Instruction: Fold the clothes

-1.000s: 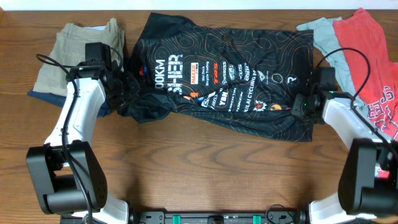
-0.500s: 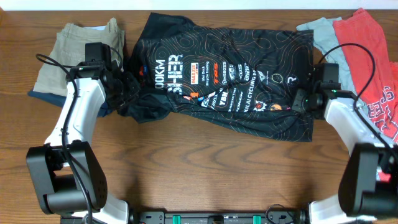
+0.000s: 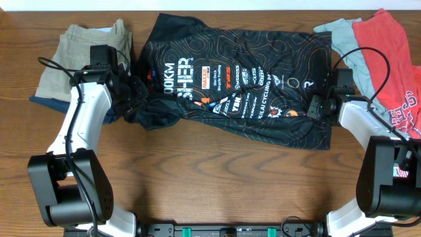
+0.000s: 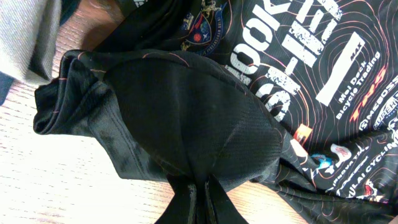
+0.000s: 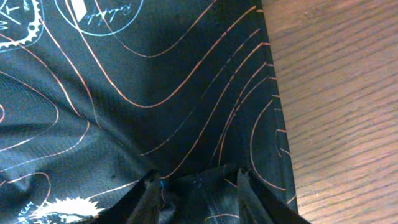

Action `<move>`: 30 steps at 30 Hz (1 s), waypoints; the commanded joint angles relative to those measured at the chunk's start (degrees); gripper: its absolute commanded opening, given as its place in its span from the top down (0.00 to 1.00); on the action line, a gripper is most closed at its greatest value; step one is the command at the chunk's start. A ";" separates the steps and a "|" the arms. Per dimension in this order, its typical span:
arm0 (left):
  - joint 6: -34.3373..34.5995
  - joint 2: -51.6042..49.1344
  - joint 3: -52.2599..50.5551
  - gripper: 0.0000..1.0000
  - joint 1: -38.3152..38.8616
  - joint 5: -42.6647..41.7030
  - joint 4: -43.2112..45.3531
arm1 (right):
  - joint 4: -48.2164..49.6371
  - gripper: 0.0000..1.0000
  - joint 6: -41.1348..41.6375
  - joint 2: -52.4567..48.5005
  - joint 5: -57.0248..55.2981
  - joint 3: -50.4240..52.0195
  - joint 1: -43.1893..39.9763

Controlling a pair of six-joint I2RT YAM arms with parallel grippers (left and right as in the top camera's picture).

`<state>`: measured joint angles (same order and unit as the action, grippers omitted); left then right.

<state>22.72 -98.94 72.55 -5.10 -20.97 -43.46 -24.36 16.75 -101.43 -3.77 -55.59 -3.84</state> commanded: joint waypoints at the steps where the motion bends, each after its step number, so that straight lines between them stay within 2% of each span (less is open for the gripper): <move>1: 0.31 -0.35 0.02 0.94 0.09 0.74 -0.20 | -0.48 0.63 -0.07 -0.13 -0.94 0.26 -0.28; 6: 0.31 -0.35 0.02 0.94 0.09 0.72 -0.20 | -1.79 0.63 -0.07 -0.26 -0.96 0.33 -0.28; 8: 0.31 -0.35 0.02 0.94 0.09 0.74 -0.20 | -1.53 0.67 -0.07 -0.39 -0.96 0.33 -0.28; 10: 0.31 -0.35 0.02 0.94 0.09 0.74 -0.20 | -1.40 0.75 -0.07 -0.50 -0.94 0.33 -0.28; 11: 0.31 -0.35 0.02 0.94 0.09 0.74 -0.20 | -1.42 0.83 -0.07 -0.52 -0.94 0.33 -0.28; 14: 0.31 -0.35 0.02 0.94 0.09 0.74 -0.20 | -1.42 0.97 -0.07 -0.52 -0.90 0.33 -0.28; 15: 0.31 -0.35 0.02 0.94 0.09 0.74 -0.20 | -1.42 0.99 -0.07 -0.52 -0.92 0.33 -0.28; 23: 0.28 -0.20 0.07 0.94 0.02 0.72 -1.18 | -5.68 0.99 -0.04 1.14 -0.94 -1.33 -0.85; 30: -0.57 4.52 0.66 0.94 -0.02 0.70 -1.27 | -11.39 0.99 -0.07 8.83 -0.94 -5.77 -6.23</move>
<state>22.63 -98.24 72.55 -5.10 -20.78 -45.41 -35.86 16.73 -97.49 -3.75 -58.15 -7.18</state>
